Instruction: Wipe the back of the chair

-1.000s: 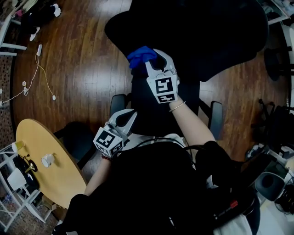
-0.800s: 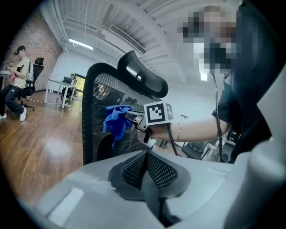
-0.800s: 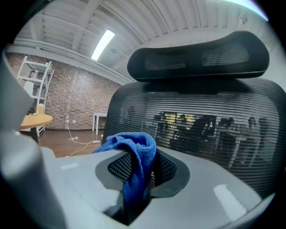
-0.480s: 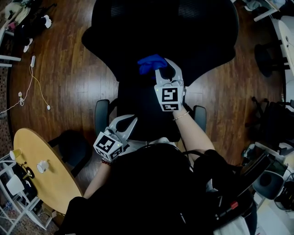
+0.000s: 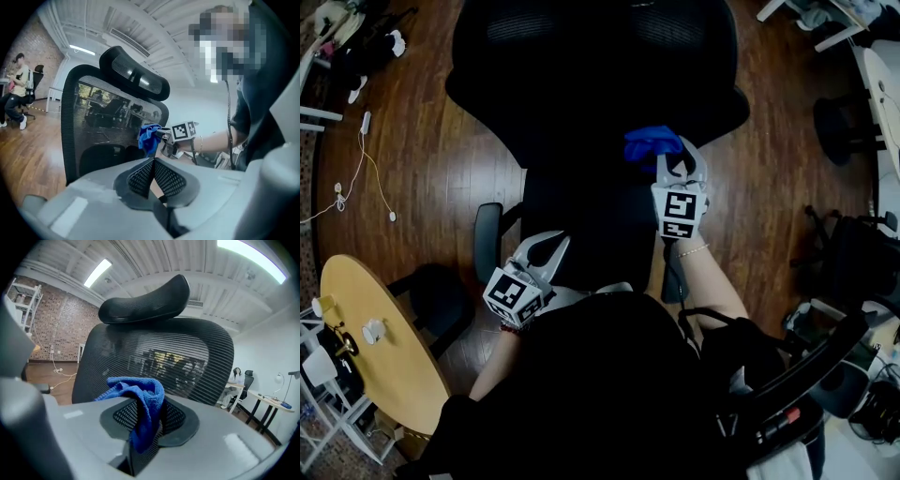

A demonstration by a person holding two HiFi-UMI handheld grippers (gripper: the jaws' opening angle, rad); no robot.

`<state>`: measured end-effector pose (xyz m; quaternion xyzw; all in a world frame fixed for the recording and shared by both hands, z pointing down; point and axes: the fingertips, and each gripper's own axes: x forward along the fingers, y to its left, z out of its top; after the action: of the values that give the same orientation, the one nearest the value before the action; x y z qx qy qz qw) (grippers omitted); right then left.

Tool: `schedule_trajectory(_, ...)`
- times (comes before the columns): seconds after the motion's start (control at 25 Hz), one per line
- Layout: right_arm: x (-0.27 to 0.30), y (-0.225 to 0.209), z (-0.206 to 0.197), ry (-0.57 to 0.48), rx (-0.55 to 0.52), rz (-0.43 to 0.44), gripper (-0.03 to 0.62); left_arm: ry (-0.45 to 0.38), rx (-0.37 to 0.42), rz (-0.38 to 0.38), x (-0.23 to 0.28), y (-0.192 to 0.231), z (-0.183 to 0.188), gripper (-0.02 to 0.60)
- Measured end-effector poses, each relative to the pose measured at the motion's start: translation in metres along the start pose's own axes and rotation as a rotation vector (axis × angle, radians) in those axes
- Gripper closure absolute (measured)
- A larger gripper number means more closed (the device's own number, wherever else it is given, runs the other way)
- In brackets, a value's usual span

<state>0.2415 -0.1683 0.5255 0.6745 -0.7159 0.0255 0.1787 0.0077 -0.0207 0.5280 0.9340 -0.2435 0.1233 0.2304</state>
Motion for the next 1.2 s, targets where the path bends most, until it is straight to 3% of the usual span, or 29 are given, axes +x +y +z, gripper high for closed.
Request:
schedule_trajectory(0.2, -0.011, -0.03, -0.014, 0.039, 0.033, -0.038, 0.493, -0.05, -0.082, 0.025, 0.014, -0.005, -0.004, 0.581)
schedule_trajectory(0.52, -0.011, -0.076, -0.033, 0.105, 0.046, -0.131, 0.494, -0.086, -0.127, 0.052, 0.026, -0.022, -0.016, 0.581)
schedule_trajectory(0.72, -0.024, -0.097, -0.044, 0.125, 0.112, -0.199, 0.505, -0.097, -0.141, 0.084, 0.021, -0.032, -0.024, 0.581)
schedule_trajectory(0.92, -0.036, -0.021, -0.024, 0.05, 0.152, -0.046, 0.507, -0.114, -0.15, 0.126, -0.008, -0.027, -0.026, 0.581)
schedule_trajectory(1.12, -0.007, 0.108, -0.009, 0.055, 0.154, 0.145, 0.507, -0.092, -0.016, 0.071, -0.043, -0.027, -0.02, 0.581)
schedule_trajectory(1.2, 0.01, 0.161, 0.001, 0.05, 0.141, 0.215, 0.507, -0.101, -0.013, 0.058, -0.058, -0.022, -0.017, 0.581)
